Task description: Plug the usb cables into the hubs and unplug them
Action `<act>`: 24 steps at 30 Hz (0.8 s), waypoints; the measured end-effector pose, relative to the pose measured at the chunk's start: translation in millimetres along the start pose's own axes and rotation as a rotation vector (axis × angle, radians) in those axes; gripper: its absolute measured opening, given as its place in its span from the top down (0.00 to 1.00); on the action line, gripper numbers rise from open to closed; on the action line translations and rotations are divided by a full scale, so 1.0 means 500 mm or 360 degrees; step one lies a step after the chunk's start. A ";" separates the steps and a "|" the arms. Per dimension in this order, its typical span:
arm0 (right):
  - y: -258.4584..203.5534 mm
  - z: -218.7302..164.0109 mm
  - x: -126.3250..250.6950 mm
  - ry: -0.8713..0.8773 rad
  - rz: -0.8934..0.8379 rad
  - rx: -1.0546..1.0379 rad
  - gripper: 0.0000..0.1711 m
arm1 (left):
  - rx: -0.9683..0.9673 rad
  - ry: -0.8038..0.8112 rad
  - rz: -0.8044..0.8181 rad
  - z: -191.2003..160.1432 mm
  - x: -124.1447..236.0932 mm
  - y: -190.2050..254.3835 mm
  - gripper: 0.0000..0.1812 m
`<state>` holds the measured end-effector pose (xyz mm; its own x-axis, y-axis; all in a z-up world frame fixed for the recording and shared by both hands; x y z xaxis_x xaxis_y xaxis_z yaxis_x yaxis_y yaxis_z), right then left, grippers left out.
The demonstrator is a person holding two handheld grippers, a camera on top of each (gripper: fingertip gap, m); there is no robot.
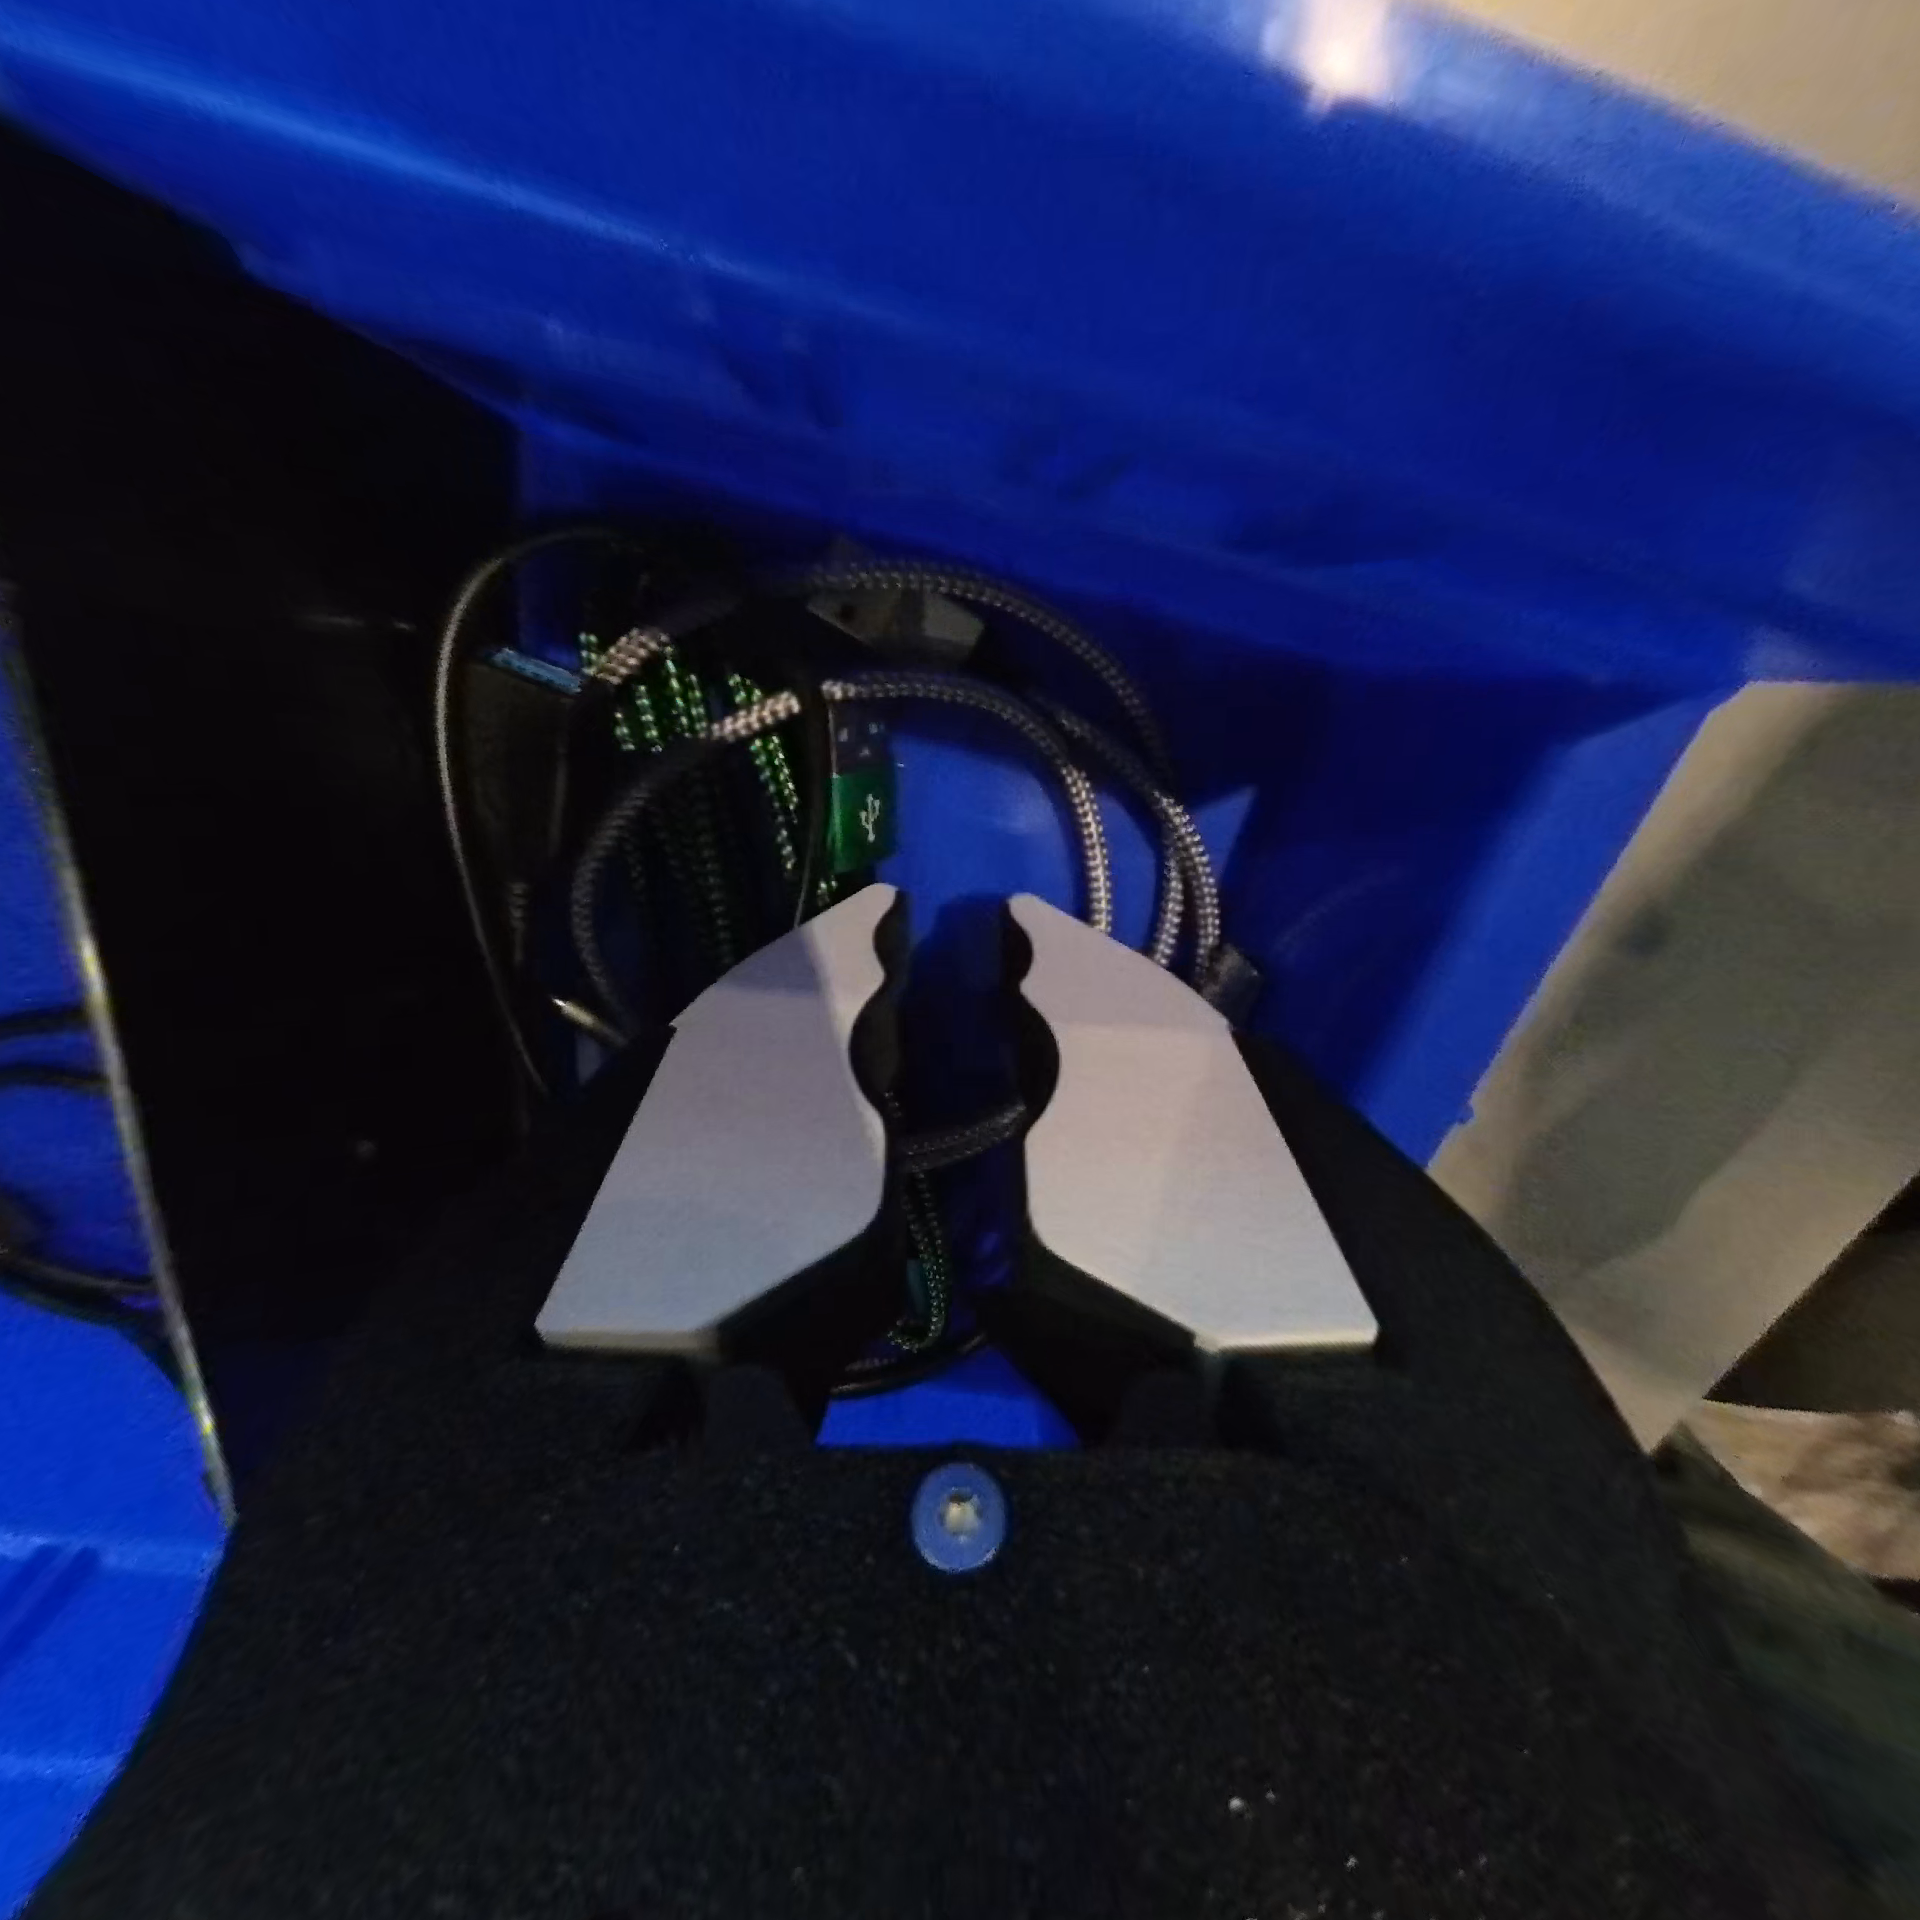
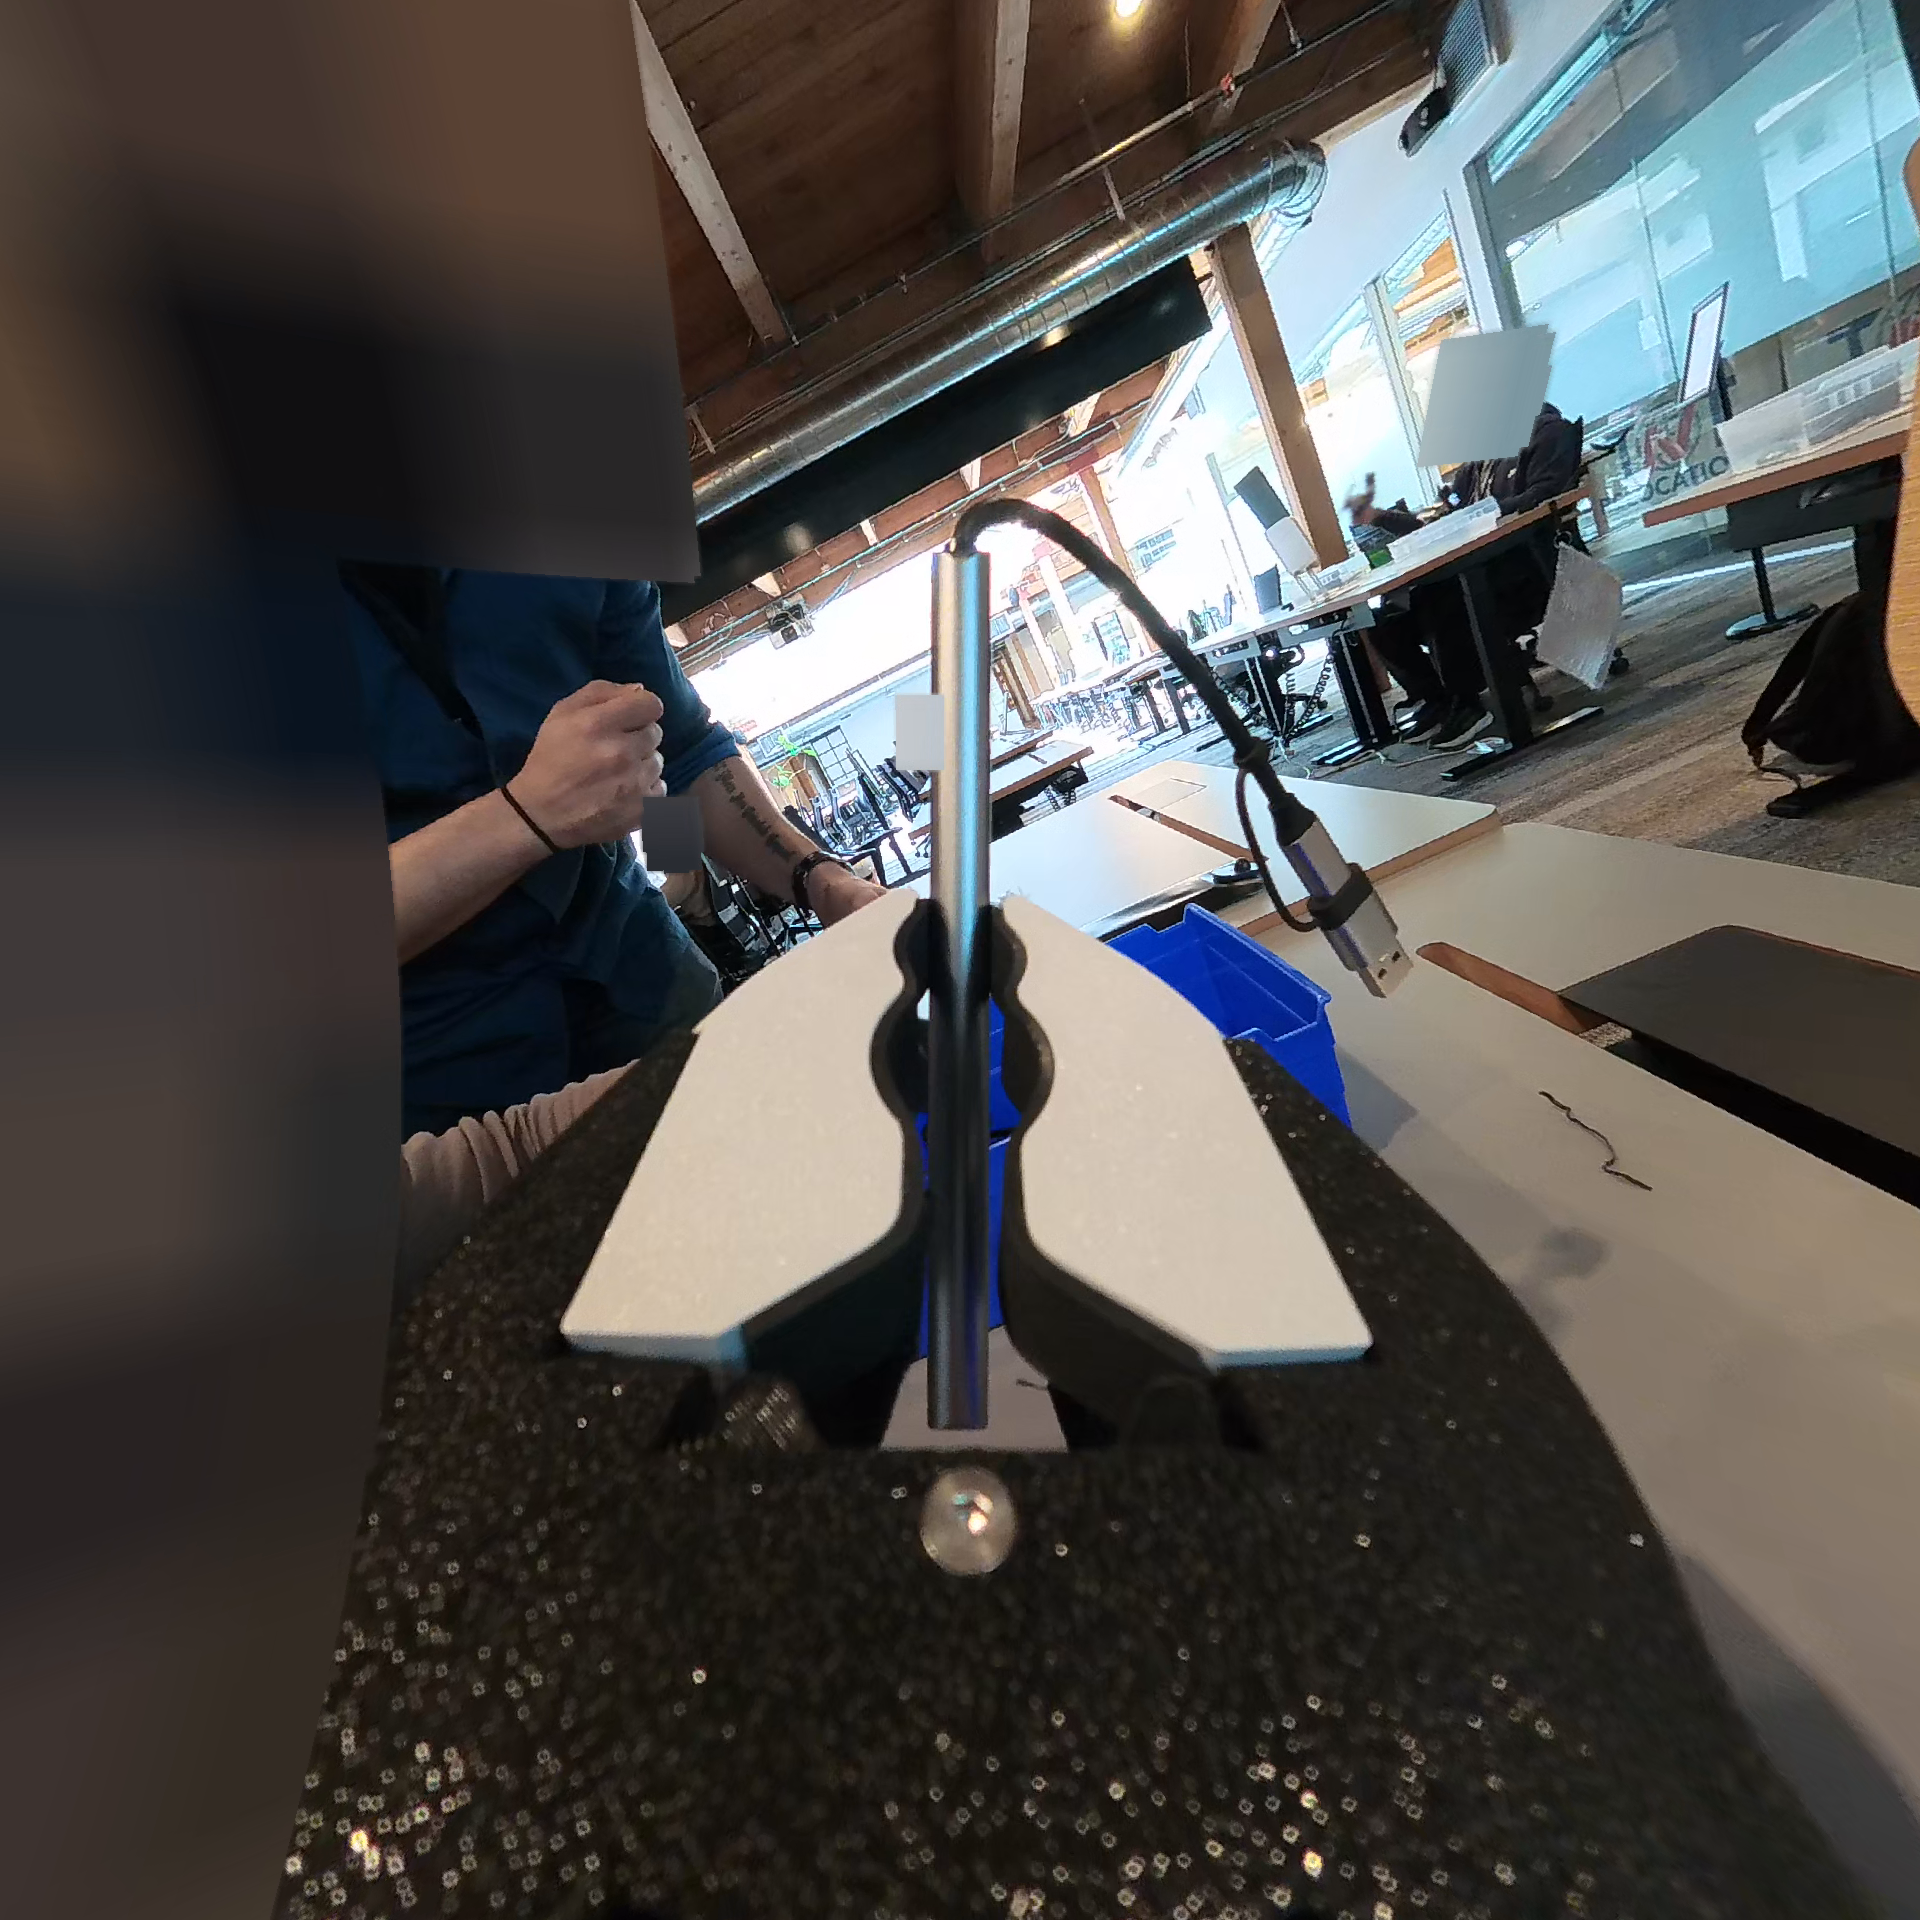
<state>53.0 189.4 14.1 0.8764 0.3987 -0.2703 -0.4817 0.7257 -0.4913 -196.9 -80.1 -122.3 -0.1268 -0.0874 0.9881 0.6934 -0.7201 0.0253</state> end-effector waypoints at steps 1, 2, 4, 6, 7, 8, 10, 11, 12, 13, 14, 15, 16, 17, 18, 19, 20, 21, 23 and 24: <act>0.000 0.000 0.000 0.0000 0.0001 0.0000 0.95 | 0.0010 0.0005 0.0009 0.000 0.001 -0.001 0.92; 0.000 0.000 0.000 0.0000 0.0002 -0.0001 0.95 | 0.0014 0.0012 0.0019 -0.001 0.003 -0.002 0.92; 0.001 0.000 0.001 0.0003 0.0002 -0.0002 0.95 | 0.0032 0.0032 0.0049 -0.002 0.007 -0.005 0.93; 0.001 0.001 0.001 0.0005 0.0004 -0.0003 0.95 | 0.0054 0.0059 0.0075 -0.002 0.011 -0.009 0.93; 0.001 0.000 0.001 0.0005 0.0004 -0.0003 0.95 | 0.0063 0.0063 0.0066 -0.002 0.011 -0.010 0.93; 0.001 0.000 0.001 0.0005 0.0004 -0.0004 0.95 | 0.0072 0.0063 0.0057 -0.002 0.010 -0.011 0.93; 0.001 0.000 0.001 0.0004 0.0006 -0.0004 0.95 | 0.0075 0.0054 0.0057 -0.001 0.009 -0.013 0.94; 0.001 0.000 0.001 0.0003 0.0006 -0.0005 0.95 | 0.0071 0.0052 0.0055 0.000 0.009 -0.014 0.94; 0.001 0.000 0.001 0.0002 0.0007 -0.0005 0.95 | 0.0066 0.0049 0.0056 0.001 0.008 -0.015 0.94; 0.001 0.000 0.001 0.0002 0.0008 -0.0005 0.95 | 0.0058 0.0051 0.0059 0.002 0.008 -0.015 0.94; 0.001 0.000 0.001 0.0002 0.0009 -0.0005 0.95 | 0.0050 0.0051 0.0065 0.002 0.007 -0.015 0.94; 0.001 0.000 0.001 0.0002 0.0010 -0.0005 0.95 | 0.0046 0.0050 0.0068 0.002 0.007 -0.015 0.94; 0.001 0.000 0.000 0.0002 0.0011 -0.0005 0.95 | 0.0042 0.0049 0.0069 0.002 0.007 -0.014 0.93; 0.001 0.000 0.001 0.0003 0.0013 -0.0005 0.95 | 0.0034 0.0049 0.0076 0.003 0.007 -0.013 0.92; 0.001 0.000 0.000 0.0003 0.0014 -0.0005 0.95 | 0.0021 0.0055 0.0094 0.003 0.008 -0.011 0.91; 0.000 0.000 0.001 0.0003 0.0015 -0.0004 0.95 | 0.0001 0.0073 0.0128 0.004 0.008 -0.010 0.88; 0.000 0.000 0.001 0.0003 0.0016 -0.0004 0.95 | -0.0019 0.0100 0.0168 0.005 0.009 -0.009 0.86; 0.000 0.001 0.001 0.0004 0.0017 -0.0004 0.95 | -0.0029 0.0105 0.0198 0.005 0.010 -0.009 0.84; 0.000 0.001 0.001 0.0006 0.0019 -0.0006 0.95 | -0.0021 0.0103 0.0187 0.005 0.007 -0.011 0.83; 0.000 0.000 0.001 0.0005 0.0020 -0.0007 0.95 | -0.0010 0.0103 0.0183 0.005 0.006 -0.013 0.84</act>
<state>53.3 189.9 14.1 0.8702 0.4060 -0.2791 -0.4927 0.7182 -0.4914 -200.0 -74.1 -119.2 -0.0922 -0.2139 0.9725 0.7016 -0.7070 -0.0890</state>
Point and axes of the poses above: each gripper's, where its closed fingertips meet, x back along the fingers, z out of its top, y = z × x across the jaws, the point moved 9 cm from there along x, back along the fingers, and after that the axes turned 4 degrees about -x, right-handed, at the moved point
